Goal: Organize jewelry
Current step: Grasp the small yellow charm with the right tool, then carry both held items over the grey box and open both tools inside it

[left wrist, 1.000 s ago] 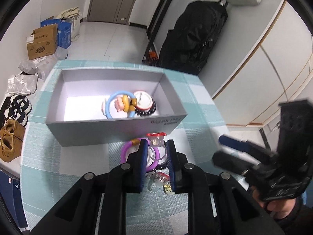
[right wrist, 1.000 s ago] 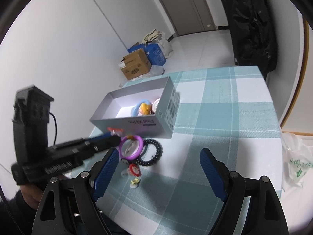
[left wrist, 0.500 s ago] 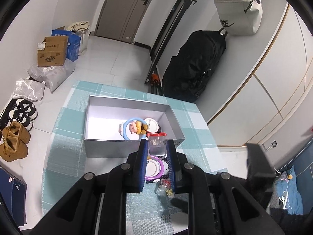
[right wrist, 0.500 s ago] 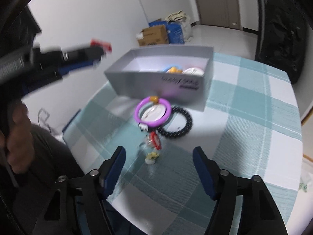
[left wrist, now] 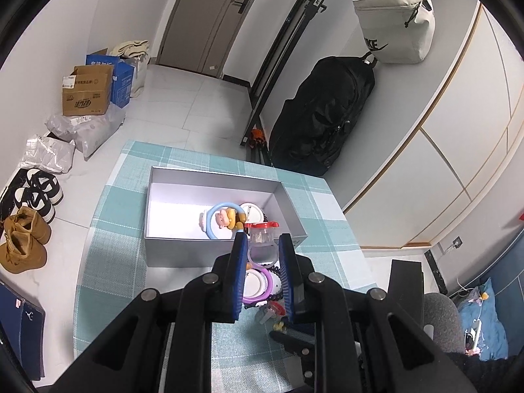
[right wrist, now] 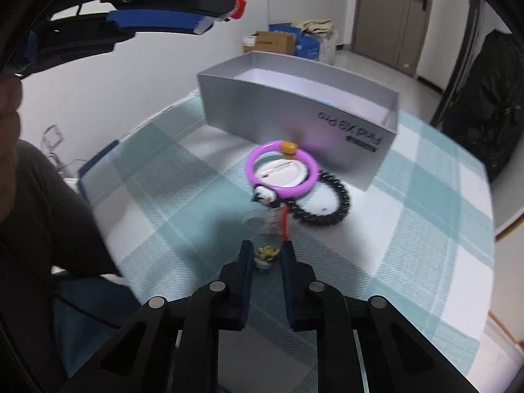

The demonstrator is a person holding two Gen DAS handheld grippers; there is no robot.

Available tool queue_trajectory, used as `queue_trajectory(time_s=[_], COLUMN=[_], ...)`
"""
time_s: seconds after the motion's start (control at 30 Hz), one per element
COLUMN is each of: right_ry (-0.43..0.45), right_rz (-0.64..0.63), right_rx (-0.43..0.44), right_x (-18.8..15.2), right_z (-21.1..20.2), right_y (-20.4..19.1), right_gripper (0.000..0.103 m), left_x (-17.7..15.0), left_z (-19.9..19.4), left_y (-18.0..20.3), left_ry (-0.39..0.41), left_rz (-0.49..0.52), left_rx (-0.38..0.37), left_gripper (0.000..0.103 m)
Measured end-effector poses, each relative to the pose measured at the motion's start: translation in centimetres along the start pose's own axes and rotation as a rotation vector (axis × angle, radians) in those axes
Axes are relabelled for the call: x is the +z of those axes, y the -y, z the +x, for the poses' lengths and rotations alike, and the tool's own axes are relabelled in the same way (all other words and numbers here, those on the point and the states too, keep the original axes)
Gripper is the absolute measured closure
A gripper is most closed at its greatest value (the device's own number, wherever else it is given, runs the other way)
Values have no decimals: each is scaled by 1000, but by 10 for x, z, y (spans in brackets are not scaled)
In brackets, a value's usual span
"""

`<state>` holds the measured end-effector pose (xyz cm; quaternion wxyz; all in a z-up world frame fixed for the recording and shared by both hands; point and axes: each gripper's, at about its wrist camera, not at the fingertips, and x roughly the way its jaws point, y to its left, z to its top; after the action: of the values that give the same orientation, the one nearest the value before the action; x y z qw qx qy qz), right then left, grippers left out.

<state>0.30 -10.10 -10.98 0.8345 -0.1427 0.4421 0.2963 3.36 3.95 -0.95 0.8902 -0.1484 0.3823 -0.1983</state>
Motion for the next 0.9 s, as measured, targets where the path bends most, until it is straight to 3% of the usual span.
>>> queue_trajectory(time_s=[0.27,0.6,0.9], right_ry=[3,39,114], right_rz=[32,112,217], right_rx=[45,22,48], right_x=[3,9,17], right_z=[-4,-14,-32], right_y=[9,27,49], right_gripper=[88,88,88], left_x=[1,1,1], left_z=[1,3,5], left_y=[3,5,5], left_ry=[-2,-3,10], left_rz=[11,17,30], left_rx=[2,10,14], left_gripper=[89,89,89])
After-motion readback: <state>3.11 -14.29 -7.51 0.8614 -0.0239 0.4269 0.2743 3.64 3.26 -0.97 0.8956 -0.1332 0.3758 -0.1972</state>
